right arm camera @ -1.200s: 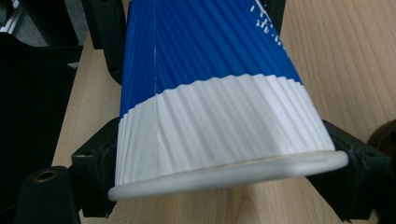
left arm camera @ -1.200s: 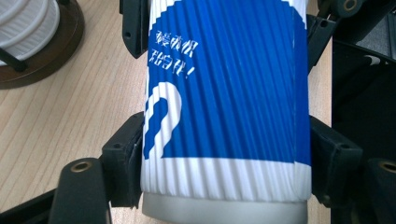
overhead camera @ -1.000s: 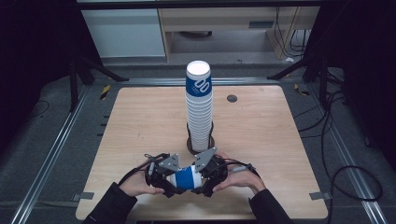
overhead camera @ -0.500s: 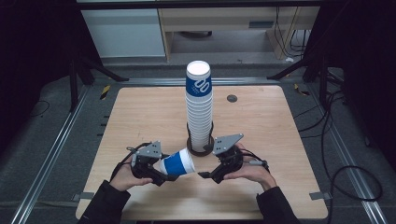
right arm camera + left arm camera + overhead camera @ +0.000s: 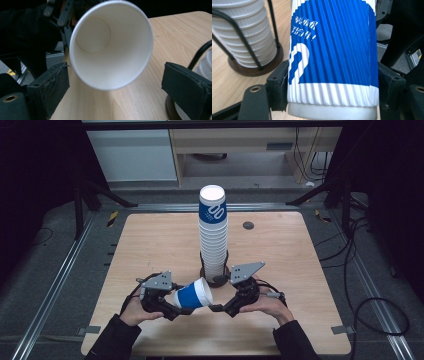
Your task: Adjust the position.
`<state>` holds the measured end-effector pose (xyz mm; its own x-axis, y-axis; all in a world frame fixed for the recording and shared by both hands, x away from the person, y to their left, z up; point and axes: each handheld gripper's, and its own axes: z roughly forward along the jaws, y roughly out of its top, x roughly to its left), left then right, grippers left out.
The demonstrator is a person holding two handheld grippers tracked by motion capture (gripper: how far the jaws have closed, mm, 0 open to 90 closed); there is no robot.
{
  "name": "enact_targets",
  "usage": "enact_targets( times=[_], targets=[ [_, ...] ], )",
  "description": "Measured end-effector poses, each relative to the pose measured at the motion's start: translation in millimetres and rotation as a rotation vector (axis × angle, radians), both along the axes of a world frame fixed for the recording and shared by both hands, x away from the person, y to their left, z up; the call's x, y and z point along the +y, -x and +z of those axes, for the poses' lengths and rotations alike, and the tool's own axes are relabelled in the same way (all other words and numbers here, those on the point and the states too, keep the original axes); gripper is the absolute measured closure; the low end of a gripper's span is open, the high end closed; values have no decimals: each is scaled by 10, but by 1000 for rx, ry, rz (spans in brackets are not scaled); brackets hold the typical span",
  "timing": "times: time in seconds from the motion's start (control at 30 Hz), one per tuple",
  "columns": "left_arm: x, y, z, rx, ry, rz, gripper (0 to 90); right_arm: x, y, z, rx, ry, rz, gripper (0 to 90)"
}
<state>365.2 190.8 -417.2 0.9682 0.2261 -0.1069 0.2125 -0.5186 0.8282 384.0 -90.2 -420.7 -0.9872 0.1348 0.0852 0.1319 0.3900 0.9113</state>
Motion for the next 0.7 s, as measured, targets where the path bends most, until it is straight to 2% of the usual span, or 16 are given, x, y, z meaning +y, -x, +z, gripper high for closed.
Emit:
enact_targets(
  times=[0.17, 0.37, 0.57, 0.7],
  targets=[
    [-68, 35, -13, 0, -13, -35, 263, 58, 20, -36, 12, 10, 26, 75],
    [-123, 55, -27, 1, -26, -60, 263, 112, 30, -81, 37, -6, 58, 89],
    [-162, 65, -52, 0, -49, -64, 263, 153, 40, -122, 57, -2, 83, 129],
    [-157, 61, -50, 3, -50, -66, 263, 148, 33, -137, 70, -3, 90, 143]
  ],
)
